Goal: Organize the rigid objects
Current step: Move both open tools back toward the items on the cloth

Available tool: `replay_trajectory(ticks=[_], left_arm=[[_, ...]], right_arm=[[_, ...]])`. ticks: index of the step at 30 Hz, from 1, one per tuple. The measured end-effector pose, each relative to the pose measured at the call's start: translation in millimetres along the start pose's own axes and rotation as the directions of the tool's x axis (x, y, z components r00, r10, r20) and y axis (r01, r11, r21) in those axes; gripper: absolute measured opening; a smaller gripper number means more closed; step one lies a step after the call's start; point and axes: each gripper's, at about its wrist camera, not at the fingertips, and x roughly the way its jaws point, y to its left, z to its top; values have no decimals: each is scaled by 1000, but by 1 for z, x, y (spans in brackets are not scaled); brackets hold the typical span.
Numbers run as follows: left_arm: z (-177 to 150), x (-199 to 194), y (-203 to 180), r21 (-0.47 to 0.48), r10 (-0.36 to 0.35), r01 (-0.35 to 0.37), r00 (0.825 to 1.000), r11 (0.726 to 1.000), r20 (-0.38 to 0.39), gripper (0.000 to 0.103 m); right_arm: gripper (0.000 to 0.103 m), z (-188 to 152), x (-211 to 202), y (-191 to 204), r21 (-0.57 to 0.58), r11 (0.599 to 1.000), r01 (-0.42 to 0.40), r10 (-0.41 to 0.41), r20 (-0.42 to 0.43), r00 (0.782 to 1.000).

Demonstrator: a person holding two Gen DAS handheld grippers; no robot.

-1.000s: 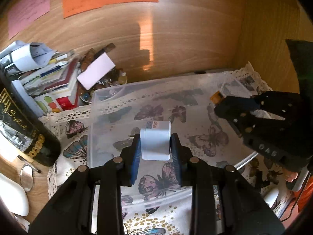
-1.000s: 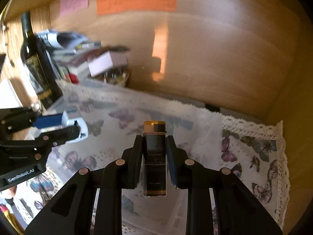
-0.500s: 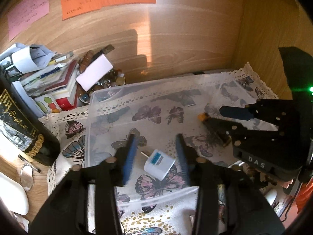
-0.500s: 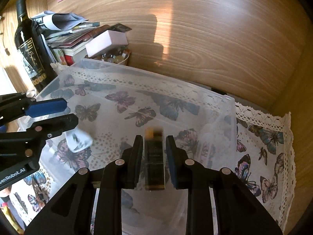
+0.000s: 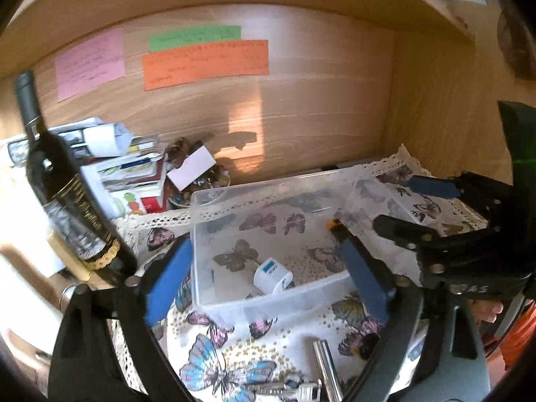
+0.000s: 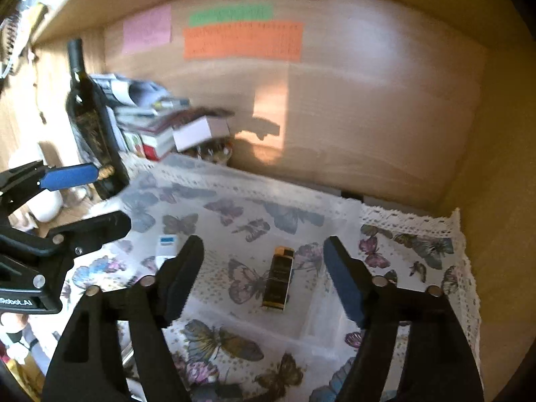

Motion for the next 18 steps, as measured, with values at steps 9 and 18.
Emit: replay_trajectory(ticks=[9,18], left_arm=[[-45,-17,1,7,32,-31,998,999,-46,96],[-102,-13,7,13,37,-35,981,999,-190,96]], right_arm=[[78,-36,-29,13,-1,999,-49,49,19,999],[78,-89,-27,24,-8,995,-102,101,-84,991]])
